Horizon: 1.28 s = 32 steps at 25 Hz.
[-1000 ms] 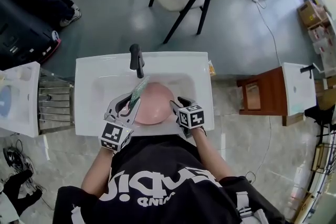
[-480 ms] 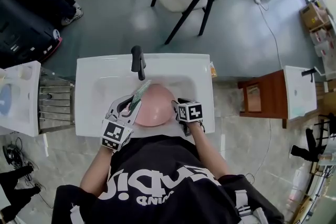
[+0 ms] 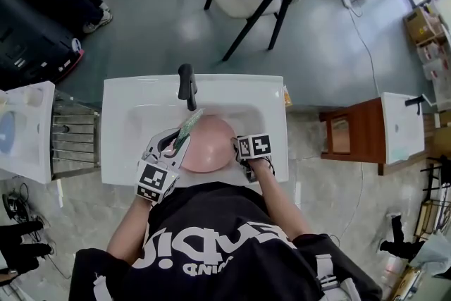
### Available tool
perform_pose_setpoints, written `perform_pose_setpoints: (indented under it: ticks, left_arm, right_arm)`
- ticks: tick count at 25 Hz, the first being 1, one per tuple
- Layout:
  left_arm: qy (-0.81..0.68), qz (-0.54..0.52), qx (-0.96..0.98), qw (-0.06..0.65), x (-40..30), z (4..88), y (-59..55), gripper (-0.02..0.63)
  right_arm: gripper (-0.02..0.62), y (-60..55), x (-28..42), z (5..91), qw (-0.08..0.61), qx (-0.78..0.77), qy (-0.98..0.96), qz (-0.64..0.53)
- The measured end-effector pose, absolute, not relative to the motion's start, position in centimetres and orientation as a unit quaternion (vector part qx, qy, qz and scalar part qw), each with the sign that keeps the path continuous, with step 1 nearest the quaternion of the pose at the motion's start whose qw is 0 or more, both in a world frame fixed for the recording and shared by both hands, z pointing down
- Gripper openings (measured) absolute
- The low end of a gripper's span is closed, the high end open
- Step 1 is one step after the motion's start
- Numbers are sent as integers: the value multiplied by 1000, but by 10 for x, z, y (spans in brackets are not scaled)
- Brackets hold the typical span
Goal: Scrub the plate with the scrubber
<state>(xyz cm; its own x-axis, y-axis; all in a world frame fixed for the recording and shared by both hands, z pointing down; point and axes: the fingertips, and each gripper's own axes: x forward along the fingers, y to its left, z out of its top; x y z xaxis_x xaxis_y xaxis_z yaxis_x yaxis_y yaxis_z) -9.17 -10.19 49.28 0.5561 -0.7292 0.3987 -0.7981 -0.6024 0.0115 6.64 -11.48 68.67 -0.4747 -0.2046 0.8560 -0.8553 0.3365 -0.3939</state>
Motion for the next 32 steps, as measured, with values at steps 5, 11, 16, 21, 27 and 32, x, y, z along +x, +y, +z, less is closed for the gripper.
perform_pose_setpoints:
  ticks: [5,11,16,21,27,32]
  left_arm:
    - [-427,187,879,99,-88,501,-101,91]
    - [-413,202,881,111,-80,517,-98,91]
    - [-318,267,899,137,-58,554,-84,91]
    - [-227,335,900,162,-32,596,-73,91]
    - [-167,388,892,158,1,630,-59,91]
    - [-158,392,890,171,10,636,-69,91]
  right_arm:
    - [92,-114,67,685,344,352,-729,476]
    - [86,-112,71,672,306,368,-727,493]
    - [76,-108,70,656,262,367,-728,516]
    - [71,-103,69,652,245,367,-726,527]
    - [71,-98,65,652,241,361,-722,539]
    - [74,-94,67,660,262,341,-713,554]
